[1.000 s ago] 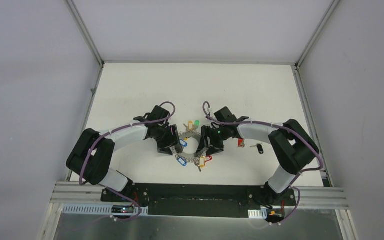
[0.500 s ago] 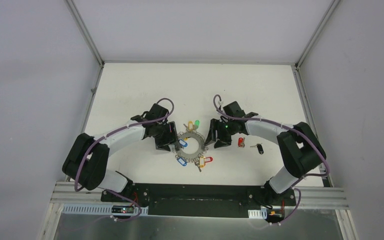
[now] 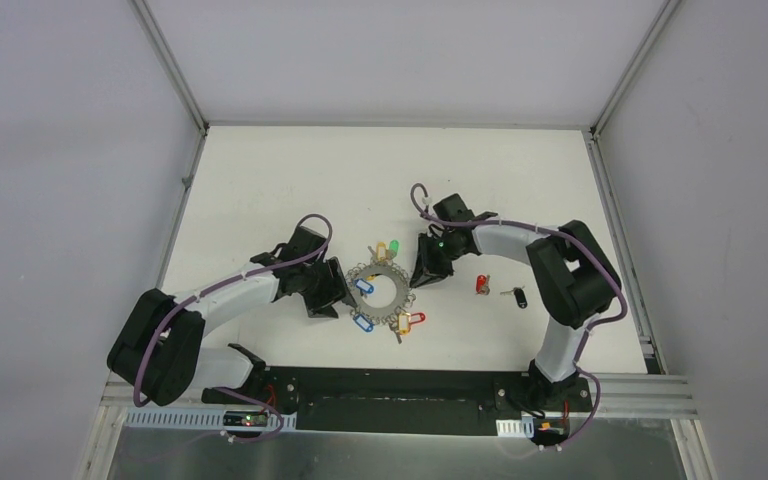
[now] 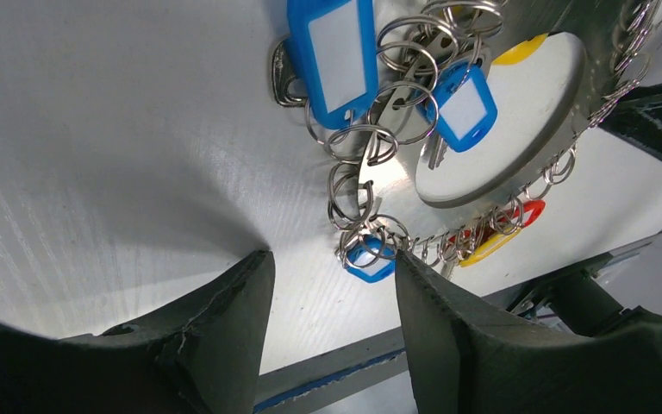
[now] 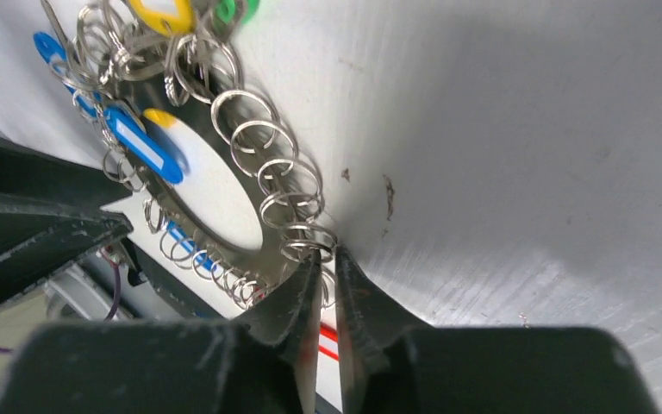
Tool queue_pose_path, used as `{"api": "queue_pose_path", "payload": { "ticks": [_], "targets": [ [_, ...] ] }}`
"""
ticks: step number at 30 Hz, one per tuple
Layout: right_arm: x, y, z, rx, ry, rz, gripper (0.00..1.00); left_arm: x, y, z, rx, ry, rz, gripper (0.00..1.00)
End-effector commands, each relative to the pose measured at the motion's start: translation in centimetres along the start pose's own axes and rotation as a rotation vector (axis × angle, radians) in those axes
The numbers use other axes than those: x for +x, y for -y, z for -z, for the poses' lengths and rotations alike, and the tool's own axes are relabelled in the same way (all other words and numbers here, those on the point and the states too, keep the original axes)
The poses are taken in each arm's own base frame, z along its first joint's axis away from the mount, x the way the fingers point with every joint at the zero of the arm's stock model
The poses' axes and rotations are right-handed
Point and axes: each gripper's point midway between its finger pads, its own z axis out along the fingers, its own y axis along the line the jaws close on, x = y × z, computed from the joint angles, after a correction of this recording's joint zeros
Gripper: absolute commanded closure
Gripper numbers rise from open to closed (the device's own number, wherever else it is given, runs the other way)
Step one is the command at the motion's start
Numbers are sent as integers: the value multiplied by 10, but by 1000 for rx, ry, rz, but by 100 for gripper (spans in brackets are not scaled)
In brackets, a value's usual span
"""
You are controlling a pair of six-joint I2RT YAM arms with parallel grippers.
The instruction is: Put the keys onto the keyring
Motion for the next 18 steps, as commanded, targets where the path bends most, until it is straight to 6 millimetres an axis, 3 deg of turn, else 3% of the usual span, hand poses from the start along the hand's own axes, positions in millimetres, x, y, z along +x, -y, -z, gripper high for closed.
{"api": "queue_pose_path", "payload": {
  "ticks": [1,4,11,18],
  "targets": [
    [11,0,2,-20,0,7,91,-5,6,-3,24,26,12,45],
    [27,-1,1,-58,-24,-25,100,-7,9,-2,29,28,-4,45],
    [55,-11,1,-131,-61,-86,100,-12,16,5,41,44,-40,47],
    [60,-24,13,-176,-38,-95,100,-13,29,13,38,55,-110,50]
  ]
}}
